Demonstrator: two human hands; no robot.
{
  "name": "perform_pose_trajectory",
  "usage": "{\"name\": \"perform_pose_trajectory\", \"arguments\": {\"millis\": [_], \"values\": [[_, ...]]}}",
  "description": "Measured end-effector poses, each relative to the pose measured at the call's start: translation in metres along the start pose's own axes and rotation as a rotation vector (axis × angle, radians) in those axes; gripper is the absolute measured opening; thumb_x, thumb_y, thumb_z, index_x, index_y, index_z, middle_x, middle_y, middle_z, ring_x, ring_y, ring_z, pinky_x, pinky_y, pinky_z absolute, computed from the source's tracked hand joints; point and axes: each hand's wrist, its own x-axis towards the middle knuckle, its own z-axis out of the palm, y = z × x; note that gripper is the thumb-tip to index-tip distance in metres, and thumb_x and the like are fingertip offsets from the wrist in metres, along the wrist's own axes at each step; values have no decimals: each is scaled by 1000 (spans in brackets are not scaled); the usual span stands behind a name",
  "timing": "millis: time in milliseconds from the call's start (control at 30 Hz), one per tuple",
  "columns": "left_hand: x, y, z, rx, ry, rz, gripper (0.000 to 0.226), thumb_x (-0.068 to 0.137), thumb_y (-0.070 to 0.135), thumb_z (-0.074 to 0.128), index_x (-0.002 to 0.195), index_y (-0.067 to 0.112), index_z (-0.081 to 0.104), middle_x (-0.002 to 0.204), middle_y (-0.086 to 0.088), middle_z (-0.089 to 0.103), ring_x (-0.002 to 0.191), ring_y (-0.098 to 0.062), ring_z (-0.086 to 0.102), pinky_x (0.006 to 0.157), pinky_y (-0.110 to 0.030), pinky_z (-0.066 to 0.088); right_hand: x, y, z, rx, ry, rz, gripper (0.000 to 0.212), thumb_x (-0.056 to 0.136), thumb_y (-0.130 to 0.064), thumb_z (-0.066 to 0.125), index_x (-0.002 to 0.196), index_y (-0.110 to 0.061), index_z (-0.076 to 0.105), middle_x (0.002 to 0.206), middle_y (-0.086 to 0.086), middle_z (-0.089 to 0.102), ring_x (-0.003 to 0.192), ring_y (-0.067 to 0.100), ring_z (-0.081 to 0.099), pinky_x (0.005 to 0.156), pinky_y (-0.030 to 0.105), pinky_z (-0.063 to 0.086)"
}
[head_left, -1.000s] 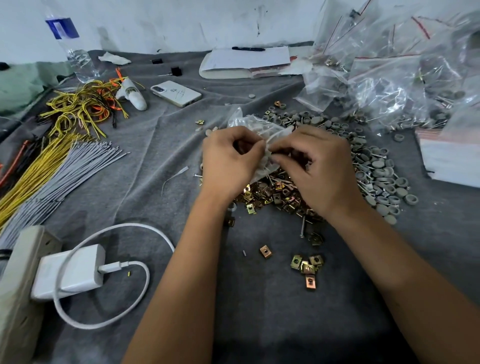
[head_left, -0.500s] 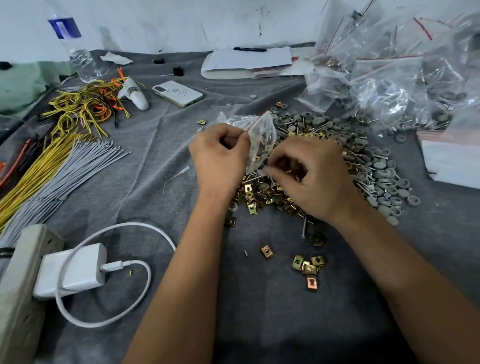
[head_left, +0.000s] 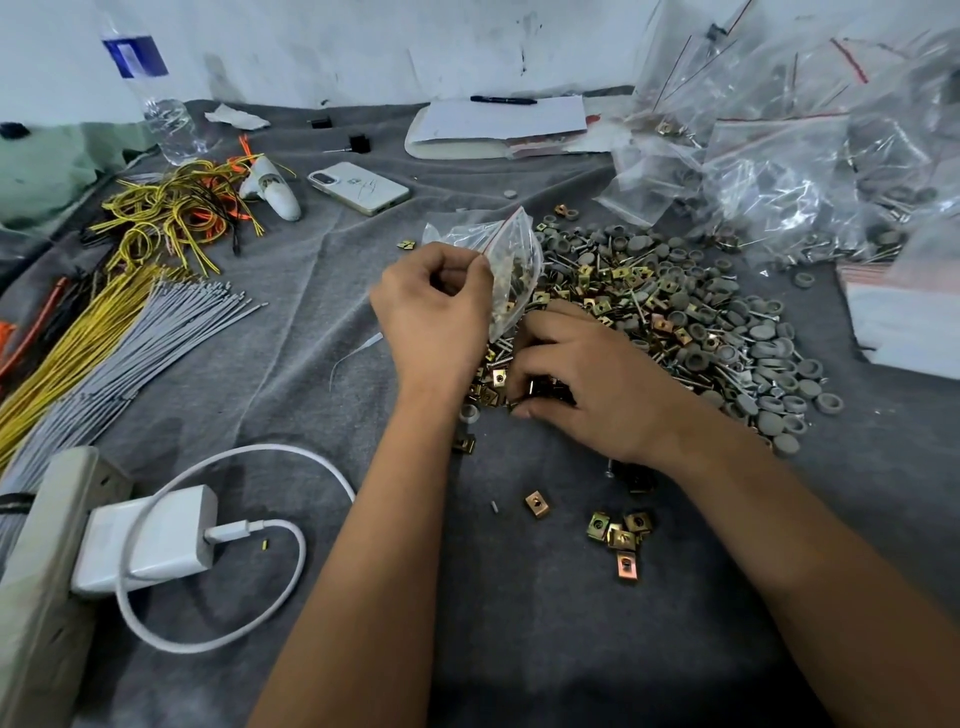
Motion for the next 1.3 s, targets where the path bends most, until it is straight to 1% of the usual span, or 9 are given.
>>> {"name": "perform_pose_trajectory", "arguments": {"millis": [133,233,433,633,733,833,900,1100,1300], "values": [[0,-2,1,-5,-43,-3,13,88,7,73,78,14,77,64,2,70,55,-5,60,56,-22,48,-2,3,-8,148,367,122,11,89,-12,77,98,-12,71,98,-9,65,95,6,61,88,14,46],[-3,0,1,39,-186,76,11,88,5,74,79,10,77,62,3,67,52,-3,54,52,-18,43,-3,4,-12,154,602,170,12,89,-9,77,100,-6,73,96,0,73,88,9,68,84,16,53],[-8,4,1,49,-400,161,8,89,2,74,82,4,77,69,-1,72,59,-6,62,58,-21,47,-1,6,-10,38,574,188,17,88,-6,77,105,-5,77,99,5,73,89,11,65,82,11,47],[-3,0,2,2,-188,24,10,89,5,75,79,9,77,57,12,62,50,1,53,51,-14,41,-3,5,-12,98,695,226,16,85,-15,83,97,-9,74,89,-8,68,79,-9,60,70,5,47],[2,-2,0,-46,-30,-49,16,88,8,74,76,18,76,59,11,66,53,-1,58,54,-18,45,-4,7,-13,100,576,109,16,85,-20,84,94,-11,75,91,-11,67,81,-5,61,76,13,52],[4,-4,0,-73,67,-80,14,86,11,74,75,18,76,64,6,71,57,-5,62,59,-25,50,-4,7,-12,47,158,66,21,80,-38,85,93,-23,78,95,-11,65,94,10,55,85,36,51],[4,-4,0,-68,71,-81,10,86,13,74,77,15,78,66,4,73,58,-6,63,59,-26,51,-4,8,-11,29,-7,86,27,74,-46,86,95,-32,76,99,-12,59,101,10,46,89,38,47],[3,-3,0,-53,53,-55,8,87,11,75,79,12,79,68,2,72,60,-6,63,61,-24,51,-4,11,-10,10,-35,87,20,81,-37,84,96,-30,72,101,-13,56,104,8,43,92,33,43],[3,-2,0,-63,68,-58,9,87,8,73,80,9,78,63,7,68,54,-1,58,58,-20,46,-5,17,-11,114,129,157,8,92,-15,74,96,-21,68,94,-14,62,89,3,58,80,19,42]]}}
